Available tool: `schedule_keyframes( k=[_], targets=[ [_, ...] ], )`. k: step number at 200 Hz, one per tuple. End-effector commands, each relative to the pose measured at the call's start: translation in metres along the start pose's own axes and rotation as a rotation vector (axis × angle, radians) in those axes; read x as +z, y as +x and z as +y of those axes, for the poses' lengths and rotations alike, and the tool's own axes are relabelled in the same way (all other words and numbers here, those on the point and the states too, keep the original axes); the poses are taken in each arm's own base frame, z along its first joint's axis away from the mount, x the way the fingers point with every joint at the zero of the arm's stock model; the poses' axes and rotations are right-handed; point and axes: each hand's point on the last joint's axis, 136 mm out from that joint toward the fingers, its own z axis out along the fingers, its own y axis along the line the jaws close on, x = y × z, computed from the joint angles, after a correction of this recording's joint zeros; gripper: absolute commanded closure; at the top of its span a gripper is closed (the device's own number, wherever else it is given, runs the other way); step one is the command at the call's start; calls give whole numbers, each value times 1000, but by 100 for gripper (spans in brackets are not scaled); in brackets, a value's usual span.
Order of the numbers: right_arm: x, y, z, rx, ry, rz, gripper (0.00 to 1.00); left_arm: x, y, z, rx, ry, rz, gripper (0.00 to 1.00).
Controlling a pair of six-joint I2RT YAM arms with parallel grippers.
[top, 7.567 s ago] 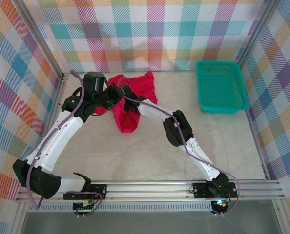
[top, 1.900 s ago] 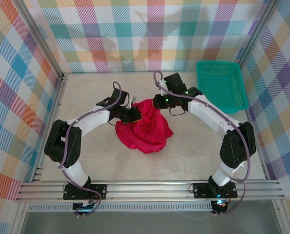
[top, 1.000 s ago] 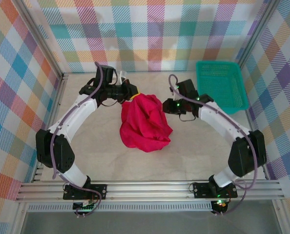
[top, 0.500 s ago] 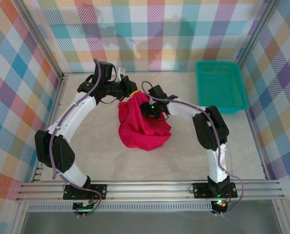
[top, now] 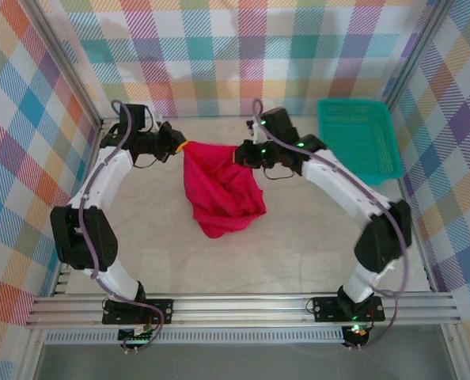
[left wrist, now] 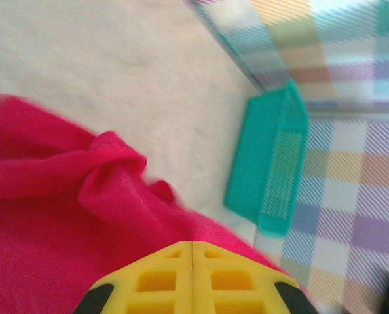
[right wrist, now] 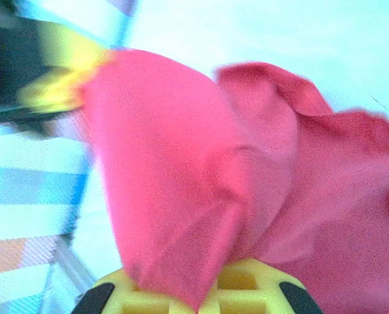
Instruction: Fold the inside-out t-shirt
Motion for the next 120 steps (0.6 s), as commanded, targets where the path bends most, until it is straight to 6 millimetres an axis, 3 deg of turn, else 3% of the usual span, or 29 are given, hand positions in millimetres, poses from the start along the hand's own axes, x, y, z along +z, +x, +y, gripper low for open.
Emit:
schedule_keyframes(
  k=[1,27,51,62,75,86,102,120],
  targets=[
    [-43,3,34,-53,-138,16,100,20,-11,40,-59,-63,13,100],
    [-69,-10,47,-25,-323,-40,100,38,-10,69,-80,-133,31,100],
    [-59,-25,12,50,-334,-74,100,45,-1,85,-73,-168,56,100],
    [-42,-24,-8,74,-309,-54,100,43,7,75,-30,-149,54,99],
    [-20,-21,-28,106,-291,-12,100,39,25,56,59,-126,51,74],
    [-5,-18,-40,126,-289,20,100,37,46,34,153,-89,57,62],
    [5,-15,-51,136,-270,34,100,42,86,9,256,-30,107,60],
    [7,-15,-55,138,-254,29,100,53,122,4,306,-26,177,59]
  ],
)
